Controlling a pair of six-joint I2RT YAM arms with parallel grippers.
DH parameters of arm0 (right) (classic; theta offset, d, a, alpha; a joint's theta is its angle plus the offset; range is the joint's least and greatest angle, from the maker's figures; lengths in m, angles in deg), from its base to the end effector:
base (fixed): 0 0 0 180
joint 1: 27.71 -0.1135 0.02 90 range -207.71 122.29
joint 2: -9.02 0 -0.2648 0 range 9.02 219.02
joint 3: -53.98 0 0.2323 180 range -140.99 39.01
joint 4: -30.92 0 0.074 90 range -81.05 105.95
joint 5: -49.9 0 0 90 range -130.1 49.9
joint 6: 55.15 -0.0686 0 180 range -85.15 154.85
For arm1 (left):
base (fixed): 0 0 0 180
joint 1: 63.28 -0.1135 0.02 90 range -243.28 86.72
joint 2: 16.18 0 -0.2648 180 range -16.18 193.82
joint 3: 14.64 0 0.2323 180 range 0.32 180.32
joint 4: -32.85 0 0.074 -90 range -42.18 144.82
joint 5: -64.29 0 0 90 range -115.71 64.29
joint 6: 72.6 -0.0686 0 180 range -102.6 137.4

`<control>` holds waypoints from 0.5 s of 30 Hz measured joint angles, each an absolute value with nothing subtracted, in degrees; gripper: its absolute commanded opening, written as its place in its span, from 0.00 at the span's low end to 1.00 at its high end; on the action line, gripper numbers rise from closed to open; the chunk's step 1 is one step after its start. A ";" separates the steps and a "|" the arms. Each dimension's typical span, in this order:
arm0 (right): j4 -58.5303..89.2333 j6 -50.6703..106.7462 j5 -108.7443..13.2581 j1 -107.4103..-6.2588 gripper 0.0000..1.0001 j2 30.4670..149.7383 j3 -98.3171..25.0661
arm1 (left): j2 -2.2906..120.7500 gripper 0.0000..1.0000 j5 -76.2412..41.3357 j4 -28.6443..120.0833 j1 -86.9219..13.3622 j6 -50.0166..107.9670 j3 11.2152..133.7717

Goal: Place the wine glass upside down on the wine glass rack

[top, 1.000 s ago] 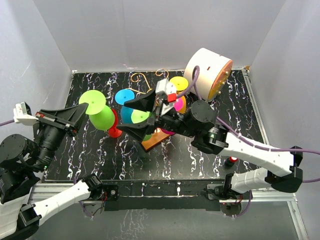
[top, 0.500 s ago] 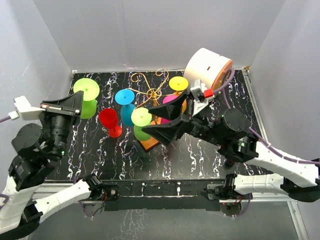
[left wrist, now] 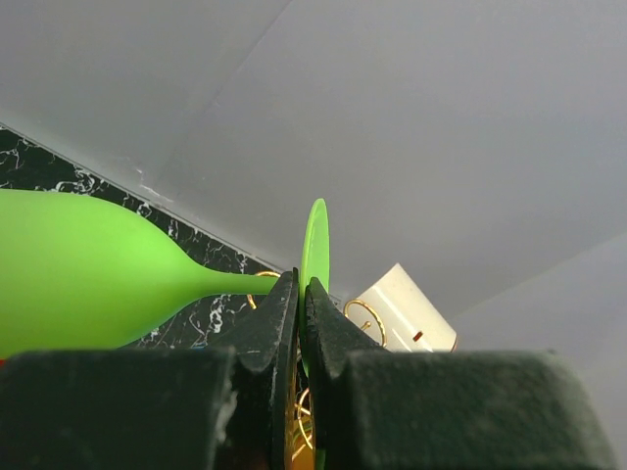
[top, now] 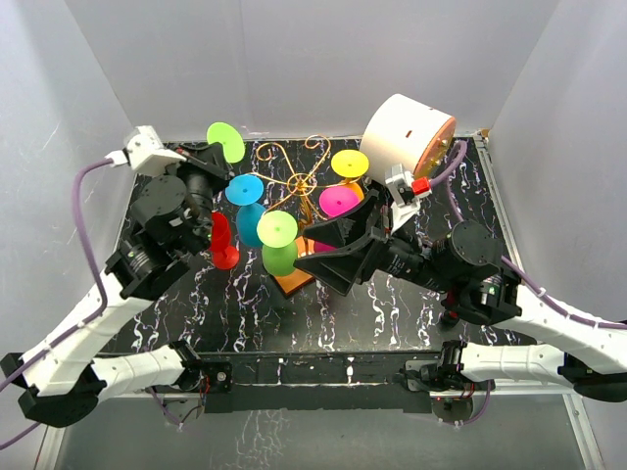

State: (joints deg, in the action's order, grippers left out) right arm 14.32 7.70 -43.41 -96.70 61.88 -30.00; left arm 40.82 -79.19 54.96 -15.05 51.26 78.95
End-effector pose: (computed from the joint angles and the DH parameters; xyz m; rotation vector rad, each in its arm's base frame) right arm 0.0669 0.1853 0.4804 -0.5761 1.3535 1.4413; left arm 0.1567 -0.0927 0.5028 -0.6305 1.3010 -0.5669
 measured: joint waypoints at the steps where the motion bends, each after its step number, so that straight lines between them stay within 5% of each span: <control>1: 14.34 7.61 -43.39 -96.70 0.72 61.88 -29.94 | 41.86 0.00 -79.03 54.28 -15.05 50.80 79.11; 15: 14.47 5.64 -43.04 -96.70 0.71 61.45 -27.69 | 49.82 0.00 -66.60 54.81 -20.71 51.77 82.50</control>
